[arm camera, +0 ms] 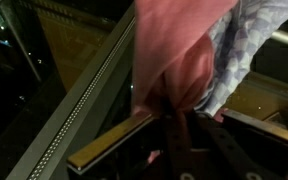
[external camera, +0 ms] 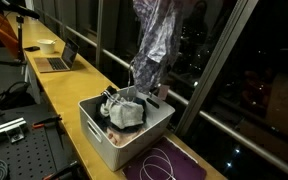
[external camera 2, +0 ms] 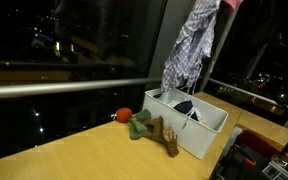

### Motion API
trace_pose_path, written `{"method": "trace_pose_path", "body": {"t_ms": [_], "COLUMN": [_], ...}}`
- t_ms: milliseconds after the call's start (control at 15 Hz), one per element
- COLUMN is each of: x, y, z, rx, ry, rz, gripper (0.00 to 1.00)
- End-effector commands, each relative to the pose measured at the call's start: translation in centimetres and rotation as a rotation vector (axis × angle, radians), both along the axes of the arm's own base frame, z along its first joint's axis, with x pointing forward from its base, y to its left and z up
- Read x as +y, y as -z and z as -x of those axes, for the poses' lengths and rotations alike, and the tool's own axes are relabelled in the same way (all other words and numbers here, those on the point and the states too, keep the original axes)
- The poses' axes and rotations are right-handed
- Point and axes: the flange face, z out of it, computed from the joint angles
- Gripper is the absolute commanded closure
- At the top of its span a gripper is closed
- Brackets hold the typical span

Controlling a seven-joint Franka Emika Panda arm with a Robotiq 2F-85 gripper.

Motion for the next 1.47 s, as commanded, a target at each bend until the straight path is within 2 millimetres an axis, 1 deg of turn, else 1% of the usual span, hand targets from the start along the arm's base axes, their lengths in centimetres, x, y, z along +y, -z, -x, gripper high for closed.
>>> {"method": "trace_pose_path", "body": {"t_ms": [0, 200, 333, 600, 933, 1133, 1267, 1400], "x": [0.6, 0.5, 0.6, 1.0, 2.6, 3.7, 4.0, 4.1], "y": [3.3, 6.8, 9.0, 13.9, 21.0, 24.9, 27.1, 28.3], "z": [0.5, 0.5, 1.0, 3.0, 6.1, 7.2, 7.3, 6.7], "rx": [0.032, 0.067, 0.091, 0.141, 0.202, 0.234, 0.251, 0.26], "ry": [0.006, 0.011, 0.009, -0.002, -0.02, -0.036, -0.045, -0.051], "rz": [-0.013, -0.029, -0.032, -0.043, -0.052, -0.059, -0.057, -0.058], "gripper": [0.97, 0.97, 0.97, 0.97, 0.97, 0.97, 0.97, 0.97]}}
